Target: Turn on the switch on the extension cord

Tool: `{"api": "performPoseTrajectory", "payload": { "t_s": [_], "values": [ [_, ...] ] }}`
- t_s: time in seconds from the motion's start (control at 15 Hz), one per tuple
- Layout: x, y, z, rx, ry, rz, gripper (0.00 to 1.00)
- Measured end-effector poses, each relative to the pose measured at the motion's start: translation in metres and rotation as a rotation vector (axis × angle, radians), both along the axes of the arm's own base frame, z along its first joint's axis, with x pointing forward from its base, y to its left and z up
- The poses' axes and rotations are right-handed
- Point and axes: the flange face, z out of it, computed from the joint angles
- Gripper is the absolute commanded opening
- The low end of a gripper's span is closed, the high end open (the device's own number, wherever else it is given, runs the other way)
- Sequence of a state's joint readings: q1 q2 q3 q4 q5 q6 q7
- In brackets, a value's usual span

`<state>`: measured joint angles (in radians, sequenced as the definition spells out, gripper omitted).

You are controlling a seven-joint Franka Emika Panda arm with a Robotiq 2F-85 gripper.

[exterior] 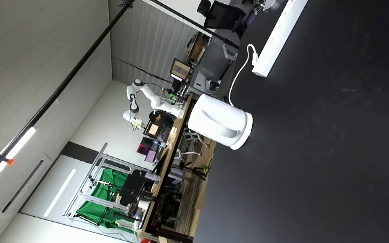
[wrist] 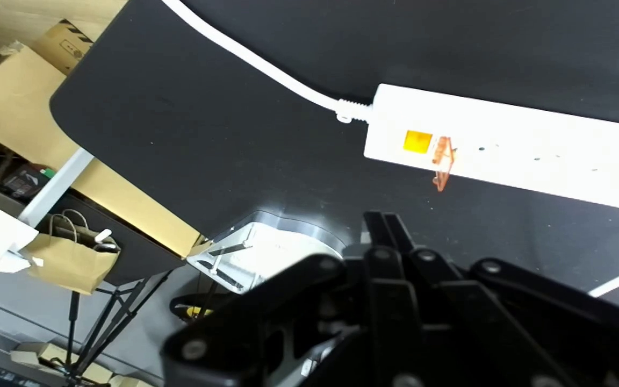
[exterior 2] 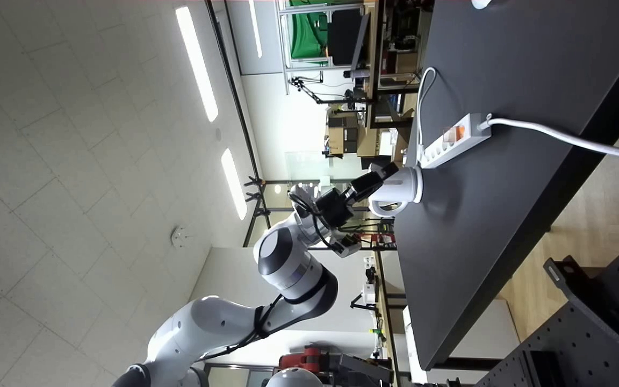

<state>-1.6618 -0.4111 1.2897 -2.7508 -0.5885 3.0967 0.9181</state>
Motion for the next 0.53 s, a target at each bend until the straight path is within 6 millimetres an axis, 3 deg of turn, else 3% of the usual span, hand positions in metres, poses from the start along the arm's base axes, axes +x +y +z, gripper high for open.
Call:
{"api": "performPoseTrajectory", "payload": {
  "t_s": [0.33, 0.53],
  "values": [
    [0.007, 0.002, 0.002, 0.013, -0.092, 0.025, 0.0],
    [0.012, 0.0, -0.006, 0.034, -0.116, 0.02, 0.0]
  ]
}}
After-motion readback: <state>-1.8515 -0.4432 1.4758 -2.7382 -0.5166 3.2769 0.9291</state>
